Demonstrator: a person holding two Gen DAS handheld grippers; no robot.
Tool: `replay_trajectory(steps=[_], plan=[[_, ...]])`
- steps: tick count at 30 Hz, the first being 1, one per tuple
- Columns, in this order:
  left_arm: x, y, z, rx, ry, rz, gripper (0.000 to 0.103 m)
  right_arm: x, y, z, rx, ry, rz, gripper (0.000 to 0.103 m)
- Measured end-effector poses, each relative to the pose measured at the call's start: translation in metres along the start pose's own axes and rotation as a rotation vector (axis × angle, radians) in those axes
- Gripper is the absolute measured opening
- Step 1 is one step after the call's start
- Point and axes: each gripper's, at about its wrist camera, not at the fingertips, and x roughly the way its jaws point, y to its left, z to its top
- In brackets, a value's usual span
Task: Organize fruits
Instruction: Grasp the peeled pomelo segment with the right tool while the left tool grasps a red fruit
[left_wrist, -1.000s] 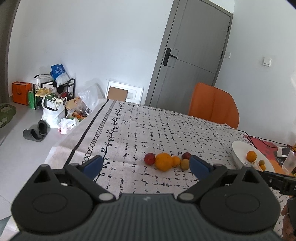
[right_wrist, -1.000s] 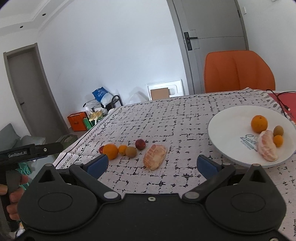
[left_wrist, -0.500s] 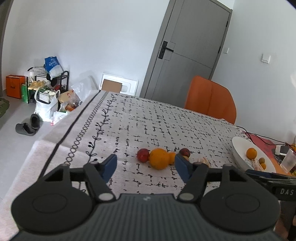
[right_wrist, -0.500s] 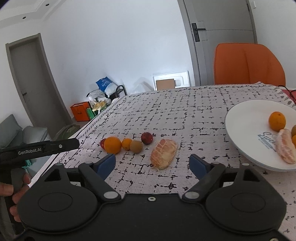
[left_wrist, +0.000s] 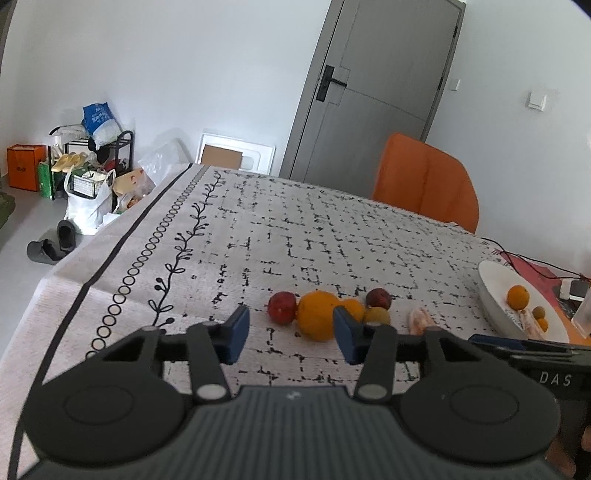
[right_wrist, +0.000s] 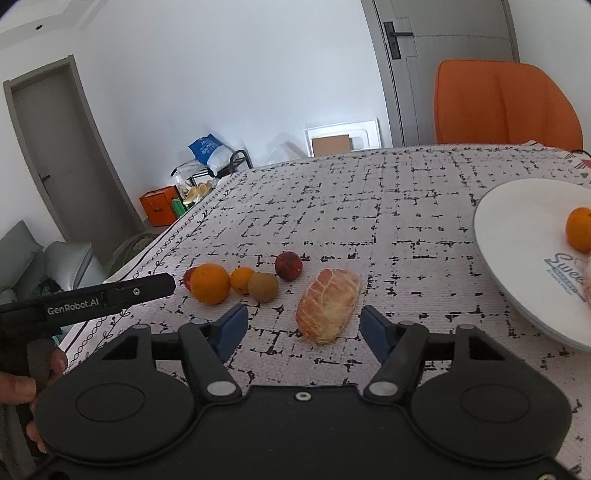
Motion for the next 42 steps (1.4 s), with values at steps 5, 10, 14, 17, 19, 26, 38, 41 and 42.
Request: replay_trajectory(steps=[5, 10, 14, 17, 19, 26, 38, 41, 42], plan=[[0.011, 0.005, 0.0, -0.007, 0.014, 0.021, 0.041, 0.01, -0.001, 0.001, 0.003, 0.015, 0.001, 0.065], [0.02, 0.008, 0.002, -0.005, 0.02, 0.032, 0.038, 0.019, -0.001, 0.003, 0.003, 0.035, 0.006, 0.059], [0.027, 0.012, 0.002, -0.013, 0.026, 0.04, 0.035, 0.027, 0.0, 0.004, -0.001, 0.046, -0.004, 0.059], [0.031, 0.012, 0.004, -0.009, 0.022, 0.043, 0.035, 0.029, 0.0, 0.004, -0.009, 0.044, -0.007, 0.059], [0.033, 0.011, 0.005, -0.009, 0.025, 0.037, 0.035, 0.028, 0.0, 0.004, -0.013, 0.044, -0.01, 0.055], [0.042, 0.005, 0.006, 0.005, 0.031, 0.029, 0.035, 0.019, -0.012, 0.004, 0.007, 0.052, -0.03, 0.038], [0.046, 0.001, 0.006, 0.016, 0.04, 0.015, 0.021, 0.025, -0.007, 0.007, -0.015, 0.053, -0.055, 0.041], [0.04, 0.002, 0.006, 0.015, 0.035, 0.01, 0.021, 0.028, -0.005, 0.009, -0.029, 0.052, -0.064, 0.042], [0.038, 0.003, 0.006, 0.013, 0.033, 0.009, 0.021, 0.029, -0.004, 0.009, -0.03, 0.052, -0.066, 0.042]])
